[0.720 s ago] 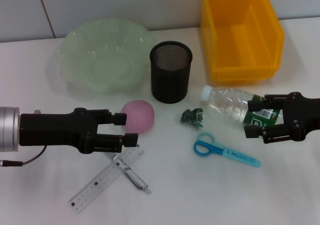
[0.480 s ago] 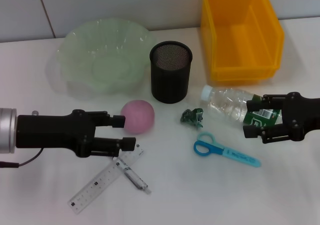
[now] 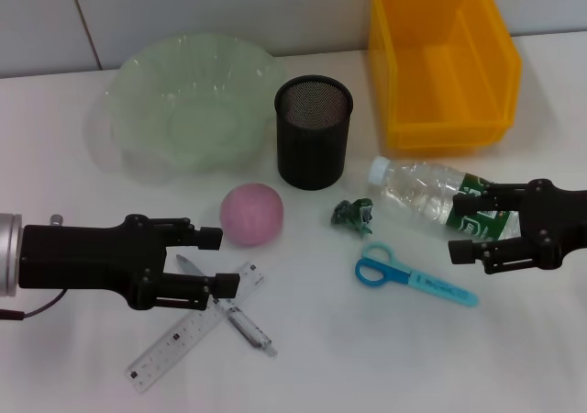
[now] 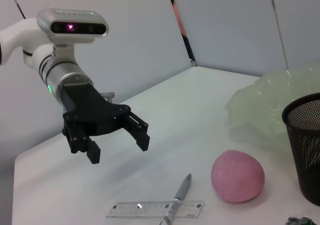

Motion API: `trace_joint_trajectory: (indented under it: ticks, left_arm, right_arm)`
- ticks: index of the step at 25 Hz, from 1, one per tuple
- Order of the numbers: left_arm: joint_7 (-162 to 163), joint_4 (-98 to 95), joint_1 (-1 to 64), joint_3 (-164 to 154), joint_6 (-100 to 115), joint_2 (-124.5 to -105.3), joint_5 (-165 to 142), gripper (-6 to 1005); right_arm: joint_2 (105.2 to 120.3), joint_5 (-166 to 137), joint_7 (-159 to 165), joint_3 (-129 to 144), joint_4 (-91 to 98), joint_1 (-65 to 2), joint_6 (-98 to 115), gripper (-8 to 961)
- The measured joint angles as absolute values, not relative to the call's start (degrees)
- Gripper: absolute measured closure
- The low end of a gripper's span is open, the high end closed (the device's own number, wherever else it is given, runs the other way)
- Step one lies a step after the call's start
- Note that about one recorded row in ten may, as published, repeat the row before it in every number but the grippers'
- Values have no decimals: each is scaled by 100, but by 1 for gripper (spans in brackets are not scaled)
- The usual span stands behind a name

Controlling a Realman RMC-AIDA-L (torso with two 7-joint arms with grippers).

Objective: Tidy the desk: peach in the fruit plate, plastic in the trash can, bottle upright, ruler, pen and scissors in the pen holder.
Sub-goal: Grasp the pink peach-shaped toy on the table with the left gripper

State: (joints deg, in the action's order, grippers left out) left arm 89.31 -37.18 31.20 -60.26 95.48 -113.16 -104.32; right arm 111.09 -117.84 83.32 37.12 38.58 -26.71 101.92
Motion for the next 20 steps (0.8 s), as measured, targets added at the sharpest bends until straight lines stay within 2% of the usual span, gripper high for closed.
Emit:
trace_joint_trajectory:
  ticks: [6,12,13,14,15,20]
  left_arm:
    - [8930,-3718,3114,-6023,9534,-11338,-10431,230]
    - [8650,-3718,3112,-5893,9478,-11438,-10400,238]
    - [8412,-3737,3115,-5770,9401,-11522,-10399,239]
    - [8412,-3737,3115,-5770,9401,-11522,-10399,240]
    - [7767,-3904,3082,-5423,9111,-11791,-10384,242]
    - [7302,-3938,3057,-5362,8759,-11880,-10220,248]
  right_arm:
    - [11120,-11797,8335,3709,3858,-2663,10196,130]
    - [11126,-11805,8337,3709,3858,-2651,10189,133]
    - [11127,-11806,8338,3712,3858,-2648,10182,133]
    - [11127,-11809,8342,3713,3858,-2643,10178,133]
    - [11127,-11812,8351,3715,3858,-2640,10175,134]
    - [11124,-11821,8386,3713,3858,-2609,10173,136]
